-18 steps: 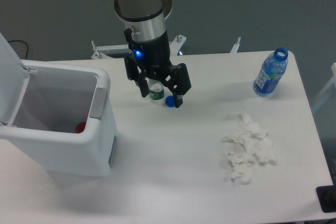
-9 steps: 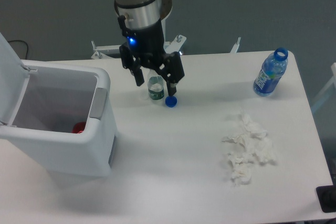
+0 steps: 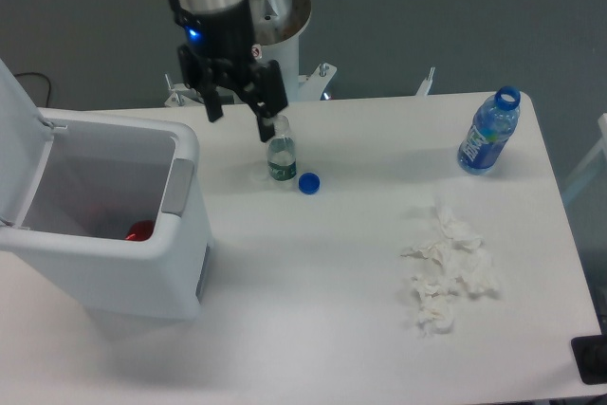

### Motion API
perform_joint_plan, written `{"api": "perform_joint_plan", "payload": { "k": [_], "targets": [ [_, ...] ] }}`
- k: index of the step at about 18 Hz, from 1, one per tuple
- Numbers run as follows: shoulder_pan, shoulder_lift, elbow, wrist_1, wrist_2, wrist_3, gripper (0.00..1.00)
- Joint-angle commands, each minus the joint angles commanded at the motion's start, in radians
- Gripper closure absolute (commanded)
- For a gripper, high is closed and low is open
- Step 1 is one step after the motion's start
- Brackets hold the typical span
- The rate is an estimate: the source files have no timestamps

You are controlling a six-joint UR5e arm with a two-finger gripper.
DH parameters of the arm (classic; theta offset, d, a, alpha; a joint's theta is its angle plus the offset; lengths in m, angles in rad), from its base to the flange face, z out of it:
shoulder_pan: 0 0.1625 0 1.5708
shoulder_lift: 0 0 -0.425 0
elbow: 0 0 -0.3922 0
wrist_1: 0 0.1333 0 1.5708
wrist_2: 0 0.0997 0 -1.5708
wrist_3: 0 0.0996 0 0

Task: Close the trash can
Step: 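Move the gripper up and over toward the raised trash can lid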

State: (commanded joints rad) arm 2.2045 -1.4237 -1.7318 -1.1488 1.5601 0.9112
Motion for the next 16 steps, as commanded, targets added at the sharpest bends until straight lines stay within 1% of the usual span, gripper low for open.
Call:
{"api": "perform_joint_plan", "payload": {
  "k": [3, 6, 8, 10, 13, 16],
  "targets": [
    [-0.032, 0.04, 0.0, -0.057, -0.014, -0.002, 0.0],
    [-0.055, 0.078, 0.0, -0.113, -0.072, -0.027, 0.0],
    [-0.066, 0.089, 0.002, -0.117, -0.124, -0.089, 0.0],
    [-0.083, 0.091, 0.012, -0.103, -0.169, -0.191, 0.0],
    [-0.112, 0.091, 0.032, -0.101, -0.206, -0.218, 0.0],
    [-0.138, 0.089, 0.049, -0.101, -0.273, -0.218, 0.0]
  ]
}}
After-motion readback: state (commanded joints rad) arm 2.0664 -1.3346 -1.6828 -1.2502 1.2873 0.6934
